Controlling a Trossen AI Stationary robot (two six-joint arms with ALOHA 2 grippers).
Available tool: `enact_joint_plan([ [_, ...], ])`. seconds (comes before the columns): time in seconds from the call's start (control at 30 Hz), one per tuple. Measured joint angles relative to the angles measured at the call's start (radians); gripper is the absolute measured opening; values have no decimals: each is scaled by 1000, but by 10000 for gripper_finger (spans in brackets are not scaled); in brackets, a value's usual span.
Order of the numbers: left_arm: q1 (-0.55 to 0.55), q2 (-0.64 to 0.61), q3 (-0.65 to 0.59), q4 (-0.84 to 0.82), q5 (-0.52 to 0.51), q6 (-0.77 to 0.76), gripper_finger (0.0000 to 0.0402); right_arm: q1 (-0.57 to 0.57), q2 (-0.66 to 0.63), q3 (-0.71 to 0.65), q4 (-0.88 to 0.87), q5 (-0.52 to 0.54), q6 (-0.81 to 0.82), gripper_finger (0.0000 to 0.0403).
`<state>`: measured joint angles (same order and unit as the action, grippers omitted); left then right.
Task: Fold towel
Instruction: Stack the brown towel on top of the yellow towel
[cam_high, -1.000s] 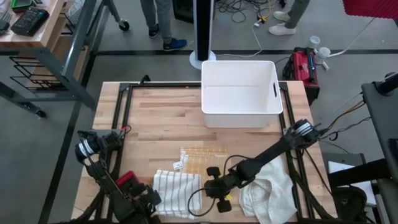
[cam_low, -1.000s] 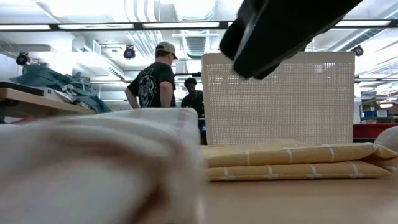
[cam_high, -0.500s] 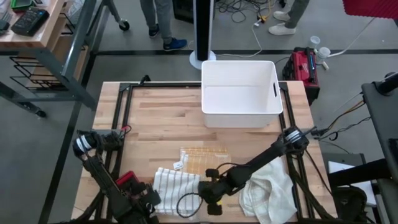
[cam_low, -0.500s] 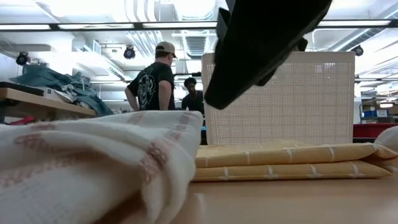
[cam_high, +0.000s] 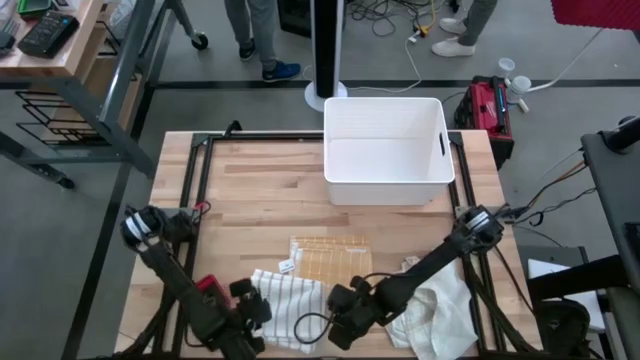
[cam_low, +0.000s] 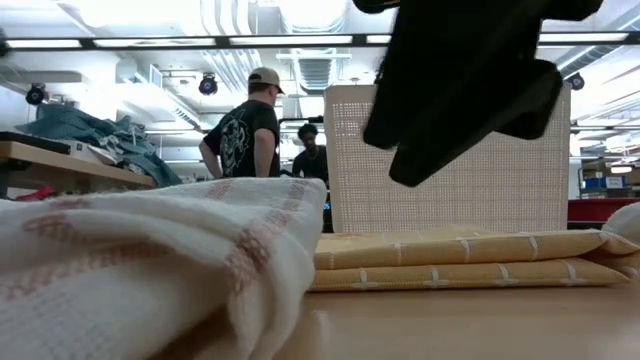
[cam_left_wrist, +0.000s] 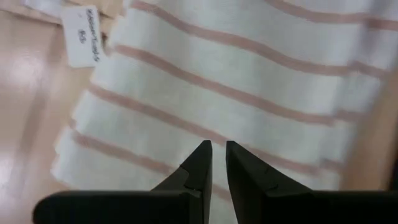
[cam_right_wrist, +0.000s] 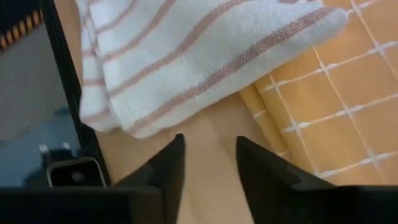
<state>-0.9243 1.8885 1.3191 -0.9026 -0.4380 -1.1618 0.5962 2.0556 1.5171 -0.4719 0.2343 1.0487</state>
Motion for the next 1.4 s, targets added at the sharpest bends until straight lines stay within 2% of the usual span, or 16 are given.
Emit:
enact_joint_plan([
  [0.13, 34, 1, -60, 62, 19, 69, 37, 13, 0, -19, 85, 6, 110, 194],
  [0.27, 37, 1, -122, 235, 56, 146, 37, 23, 7, -43, 111, 28, 213, 239],
  [0.4, 36, 1, -176, 382, 55, 155, 37, 31, 9, -75, 120, 66, 330, 269],
  [0.57, 36, 2, -219, 488, 42, 155, 37, 46, 28, -78, 228, 82, 370, 290],
  [0.93, 37, 0, -234, 509, 39, 177, 37, 44, 178, -52, 543, 109, 425, 294],
  [1.13, 38, 1, -235, 521, 45, 182, 37, 34, 202, -29, 563, 164, 423, 285],
  [1.3, 38, 2, -235, 531, 51, 185, 37, 18, 202, -29, 594, 232, 366, 258],
  [1.4, 39, 2, -236, 541, 53, 185, 37, 3, 204, -30, 620, 247, 315, 217],
])
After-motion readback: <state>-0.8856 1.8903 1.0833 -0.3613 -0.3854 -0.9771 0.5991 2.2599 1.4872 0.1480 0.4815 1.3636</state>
